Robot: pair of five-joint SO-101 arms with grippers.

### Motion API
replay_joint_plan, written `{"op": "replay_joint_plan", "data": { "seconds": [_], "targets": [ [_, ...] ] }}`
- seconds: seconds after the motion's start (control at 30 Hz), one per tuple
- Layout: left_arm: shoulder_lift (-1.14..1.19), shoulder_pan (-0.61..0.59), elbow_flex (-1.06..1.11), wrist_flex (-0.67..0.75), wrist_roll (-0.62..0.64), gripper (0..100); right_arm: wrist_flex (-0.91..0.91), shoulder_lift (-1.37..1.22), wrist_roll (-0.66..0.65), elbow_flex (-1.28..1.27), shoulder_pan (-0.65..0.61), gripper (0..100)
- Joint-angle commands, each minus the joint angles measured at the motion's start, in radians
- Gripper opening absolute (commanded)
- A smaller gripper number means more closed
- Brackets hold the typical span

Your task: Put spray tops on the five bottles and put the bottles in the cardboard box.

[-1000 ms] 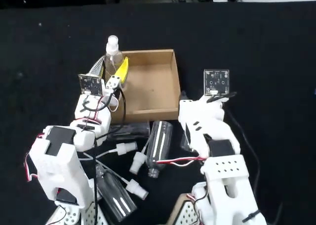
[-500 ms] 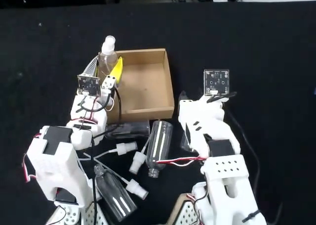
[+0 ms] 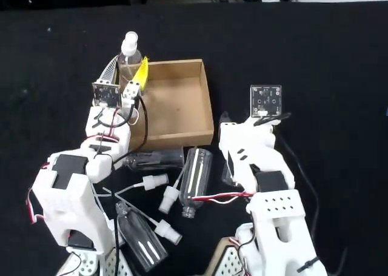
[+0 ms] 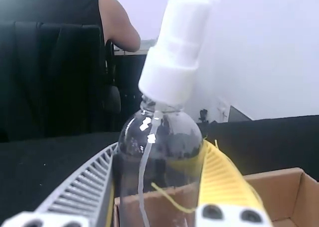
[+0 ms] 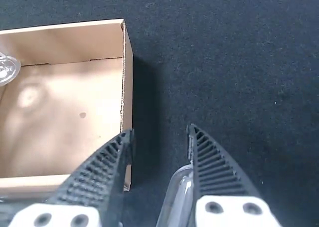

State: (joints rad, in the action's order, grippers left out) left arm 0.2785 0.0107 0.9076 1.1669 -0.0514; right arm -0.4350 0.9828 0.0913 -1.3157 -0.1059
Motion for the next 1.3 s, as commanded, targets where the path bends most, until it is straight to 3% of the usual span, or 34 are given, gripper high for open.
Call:
{"op": "replay_joint_plan", "data": {
  "seconds": [0.0, 0.27, 0.43, 0.7, 0.93, 1.27],
  "targets": [
    [-0.014, -0.015, -0.065, -0.009, 0.031, 3, 0.025, 0.016, 0.003, 0.008, 0.021, 13.8],
    [0.11, -0.016, -0.125, -0.002, 0.043, 3, 0.023, 0.021, 0.003, 0.008, 0.025, 13.8],
    [0.235, -0.015, -0.186, 0.158, 0.043, 4, 0.023, 0.022, 0.003, 0.008, 0.025, 13.8],
    [0.324, -0.025, -0.226, 0.163, 0.043, 4, 0.023, 0.022, 0.003, 0.008, 0.025, 13.8],
    [0.331, -0.022, -0.222, 0.161, 0.048, 21, 0.025, 0.022, 0.003, 0.008, 0.025, 13.8],
    [0.324, -0.024, -0.217, 0.161, 0.043, 21, 0.025, 0.022, 0.003, 0.008, 0.025, 13.8]
  ]
}}
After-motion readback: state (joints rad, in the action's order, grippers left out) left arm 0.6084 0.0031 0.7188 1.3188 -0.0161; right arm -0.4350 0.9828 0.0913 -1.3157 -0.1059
